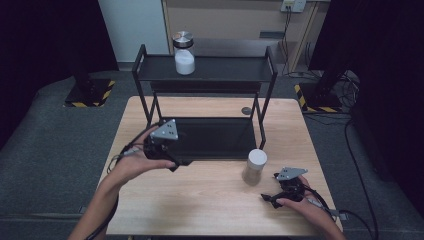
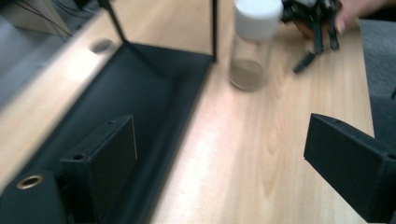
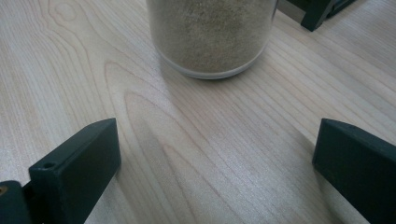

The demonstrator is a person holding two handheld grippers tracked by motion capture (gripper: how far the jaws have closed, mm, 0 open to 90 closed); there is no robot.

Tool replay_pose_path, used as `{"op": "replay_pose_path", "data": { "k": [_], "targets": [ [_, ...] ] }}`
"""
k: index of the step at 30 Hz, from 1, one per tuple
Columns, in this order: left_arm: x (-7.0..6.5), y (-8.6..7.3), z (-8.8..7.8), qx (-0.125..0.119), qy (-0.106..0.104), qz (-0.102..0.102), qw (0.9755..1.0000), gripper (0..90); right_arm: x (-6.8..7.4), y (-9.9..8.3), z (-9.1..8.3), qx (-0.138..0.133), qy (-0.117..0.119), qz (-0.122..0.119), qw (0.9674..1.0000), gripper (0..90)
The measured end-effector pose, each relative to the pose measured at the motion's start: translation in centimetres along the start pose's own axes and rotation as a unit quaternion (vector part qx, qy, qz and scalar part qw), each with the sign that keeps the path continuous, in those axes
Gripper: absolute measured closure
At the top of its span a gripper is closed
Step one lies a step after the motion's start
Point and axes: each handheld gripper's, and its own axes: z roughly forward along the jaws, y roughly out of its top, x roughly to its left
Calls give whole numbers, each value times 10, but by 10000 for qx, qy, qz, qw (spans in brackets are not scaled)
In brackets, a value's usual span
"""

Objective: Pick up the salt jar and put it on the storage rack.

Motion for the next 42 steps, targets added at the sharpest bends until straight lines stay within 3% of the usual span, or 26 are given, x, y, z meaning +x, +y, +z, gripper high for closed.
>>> {"op": "replay_pose_path", "data": {
  "k": [5,13,16,22,27,30,34,42],
  "targets": [
    [-9,-26,37,182,-179,-112,9996,81,0,0,0,-5,-3,-11,10000,17],
    [-18,-69,78,336,-128,-464,9983,81,1,0,0,6,-29,-40,10000,17],
    [-18,-76,82,458,-80,-442,9979,81,2,0,0,8,-32,-43,10000,17],
    [-18,-91,85,453,-39,-619,9970,77,2,1,1,17,-44,-50,10000,17],
    [-19,-97,89,561,-109,-568,9968,74,3,1,1,20,-50,-59,10000,17],
    [-22,-97,91,554,-75,-460,9974,52,3,1,1,21,-51,-60,10000,17],
    [-22,-103,92,445,-139,-471,9978,1,3,1,1,21,-52,-61,10000,17],
    [-25,-102,92,476,-99,-431,9979,0,3,1,0,26,-41,-74,10000,14]
  ]
}}
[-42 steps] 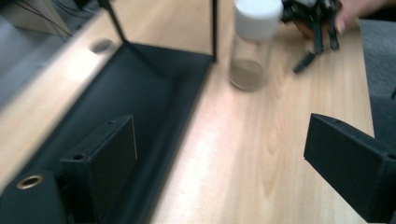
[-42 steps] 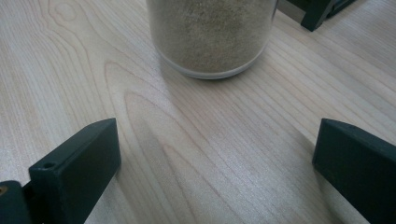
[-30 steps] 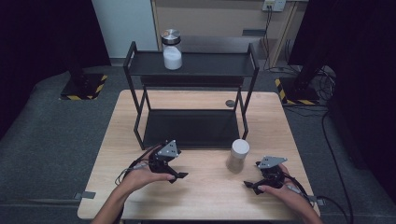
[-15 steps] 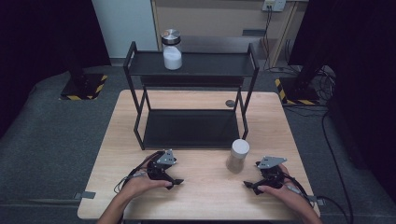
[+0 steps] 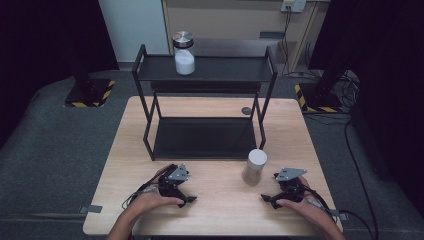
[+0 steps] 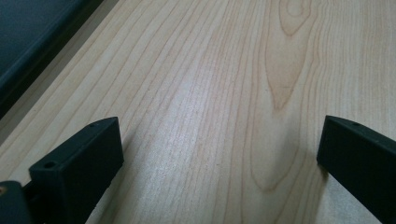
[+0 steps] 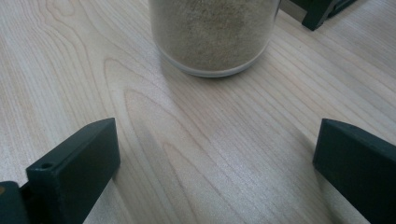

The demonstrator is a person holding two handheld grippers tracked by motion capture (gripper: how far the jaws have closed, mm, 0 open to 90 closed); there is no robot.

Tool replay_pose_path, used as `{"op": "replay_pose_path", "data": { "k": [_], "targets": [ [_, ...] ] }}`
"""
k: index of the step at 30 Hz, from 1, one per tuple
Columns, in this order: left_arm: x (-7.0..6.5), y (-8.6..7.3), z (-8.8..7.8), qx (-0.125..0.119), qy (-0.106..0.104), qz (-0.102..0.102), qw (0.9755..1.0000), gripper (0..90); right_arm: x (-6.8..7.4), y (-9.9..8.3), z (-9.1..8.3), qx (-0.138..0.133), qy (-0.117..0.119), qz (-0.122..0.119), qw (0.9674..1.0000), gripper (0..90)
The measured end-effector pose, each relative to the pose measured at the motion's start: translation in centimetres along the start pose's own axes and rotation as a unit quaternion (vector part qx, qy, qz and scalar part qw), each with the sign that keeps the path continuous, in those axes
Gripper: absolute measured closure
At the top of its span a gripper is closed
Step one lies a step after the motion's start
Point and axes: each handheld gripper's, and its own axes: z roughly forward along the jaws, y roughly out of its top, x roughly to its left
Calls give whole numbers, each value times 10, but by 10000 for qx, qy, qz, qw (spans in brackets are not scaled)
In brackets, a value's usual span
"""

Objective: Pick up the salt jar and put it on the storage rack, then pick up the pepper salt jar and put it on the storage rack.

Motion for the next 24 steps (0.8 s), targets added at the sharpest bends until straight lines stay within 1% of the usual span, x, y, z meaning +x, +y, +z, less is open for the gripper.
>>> {"op": "replay_pose_path", "data": {
  "k": [24],
  "targets": [
    [-1,-1,-1,3,17,-22,10000,0,1,-2,-3,14,-20,1,10000,14]
  ]
}}
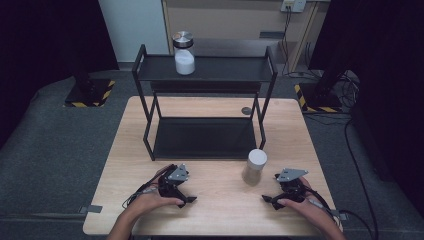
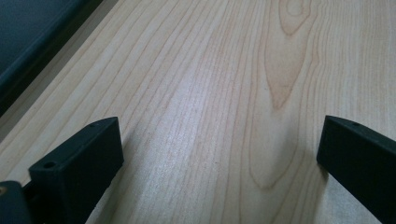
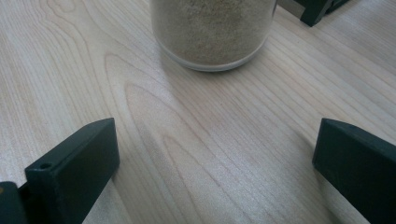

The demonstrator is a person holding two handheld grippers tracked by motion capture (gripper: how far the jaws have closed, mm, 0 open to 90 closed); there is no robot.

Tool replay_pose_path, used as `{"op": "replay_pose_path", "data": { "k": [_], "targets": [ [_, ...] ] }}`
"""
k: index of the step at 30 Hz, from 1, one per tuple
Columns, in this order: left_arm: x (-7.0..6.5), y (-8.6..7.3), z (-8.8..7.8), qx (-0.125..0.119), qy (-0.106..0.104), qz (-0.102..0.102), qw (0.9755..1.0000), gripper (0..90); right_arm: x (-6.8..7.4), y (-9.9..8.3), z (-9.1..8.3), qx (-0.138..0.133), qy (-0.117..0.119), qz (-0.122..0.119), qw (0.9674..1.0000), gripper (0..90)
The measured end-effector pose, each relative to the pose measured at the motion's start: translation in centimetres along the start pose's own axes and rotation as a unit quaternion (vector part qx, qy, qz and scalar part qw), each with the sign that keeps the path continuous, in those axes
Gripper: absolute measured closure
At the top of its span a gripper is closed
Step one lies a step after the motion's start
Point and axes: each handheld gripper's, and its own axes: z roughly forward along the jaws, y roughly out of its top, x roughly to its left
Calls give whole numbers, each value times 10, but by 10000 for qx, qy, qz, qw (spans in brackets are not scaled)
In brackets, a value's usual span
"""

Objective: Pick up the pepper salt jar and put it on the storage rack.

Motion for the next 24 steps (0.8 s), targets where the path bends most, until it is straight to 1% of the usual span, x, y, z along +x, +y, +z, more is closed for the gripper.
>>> {"op": "replay_pose_path", "data": {
  "k": [9,12,14,18,20,24],
  "targets": [
    [0,0,0,-2,-4,7,10000,0,-1,0,0,4,23,-12,10000,14],
    [0,0,0,-2,4,2,10000,0,-2,4,-1,72,50,-21,10000,41],
    [-1,-1,0,-15,7,-3,10000,0,-3,5,-4,8,118,-6,9999,48],
    [-1,-1,0,-17,7,-5,10000,0,-3,10,-9,-111,243,-51,9996,63],
    [-1,-1,0,-17,8,-5,10000,0,-3,12,-11,-100,237,-99,9996,71],
    [-1,-1,-1,-16,14,-10,10000,0,-6,14,-16,-200,266,-19,9994,97]
  ]
}}
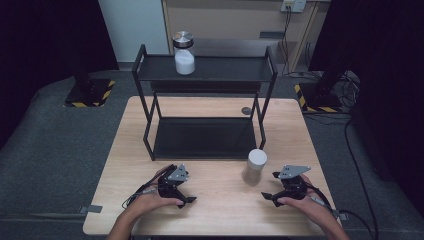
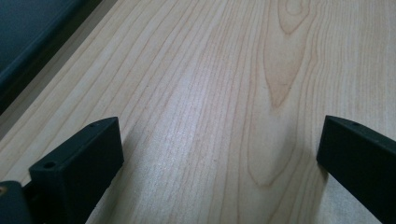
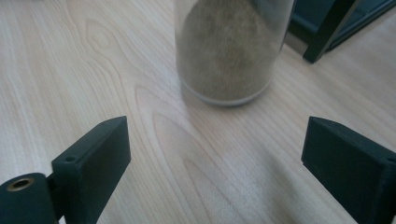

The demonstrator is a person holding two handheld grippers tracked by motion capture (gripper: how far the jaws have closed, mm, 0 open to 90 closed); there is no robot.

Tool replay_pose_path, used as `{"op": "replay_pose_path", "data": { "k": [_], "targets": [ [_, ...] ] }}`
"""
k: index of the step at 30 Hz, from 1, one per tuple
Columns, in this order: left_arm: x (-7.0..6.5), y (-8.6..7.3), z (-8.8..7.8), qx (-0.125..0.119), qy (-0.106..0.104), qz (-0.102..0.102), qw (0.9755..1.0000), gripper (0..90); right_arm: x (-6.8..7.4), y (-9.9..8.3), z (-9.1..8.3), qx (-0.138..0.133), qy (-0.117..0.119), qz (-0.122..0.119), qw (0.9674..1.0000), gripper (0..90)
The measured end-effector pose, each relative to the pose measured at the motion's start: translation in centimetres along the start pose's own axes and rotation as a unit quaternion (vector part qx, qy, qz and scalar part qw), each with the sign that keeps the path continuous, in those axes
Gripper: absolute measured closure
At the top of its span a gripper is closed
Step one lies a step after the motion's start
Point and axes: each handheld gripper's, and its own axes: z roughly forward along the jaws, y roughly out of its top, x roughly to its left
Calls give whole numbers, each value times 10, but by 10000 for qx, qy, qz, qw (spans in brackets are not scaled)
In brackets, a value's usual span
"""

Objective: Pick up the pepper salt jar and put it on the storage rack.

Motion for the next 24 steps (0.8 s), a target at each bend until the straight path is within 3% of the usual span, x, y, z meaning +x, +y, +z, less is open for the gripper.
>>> {"op": "replay_pose_path", "data": {
  "k": [9,24],
  "targets": [
    [0,0,0,0,0,0,10000,0,-6,9,-13,-487,61,87,9988,119],
    [0,0,0,0,-1,0,10000,0,-7,27,-3,-790,100,67,9968,138]
  ]
}}
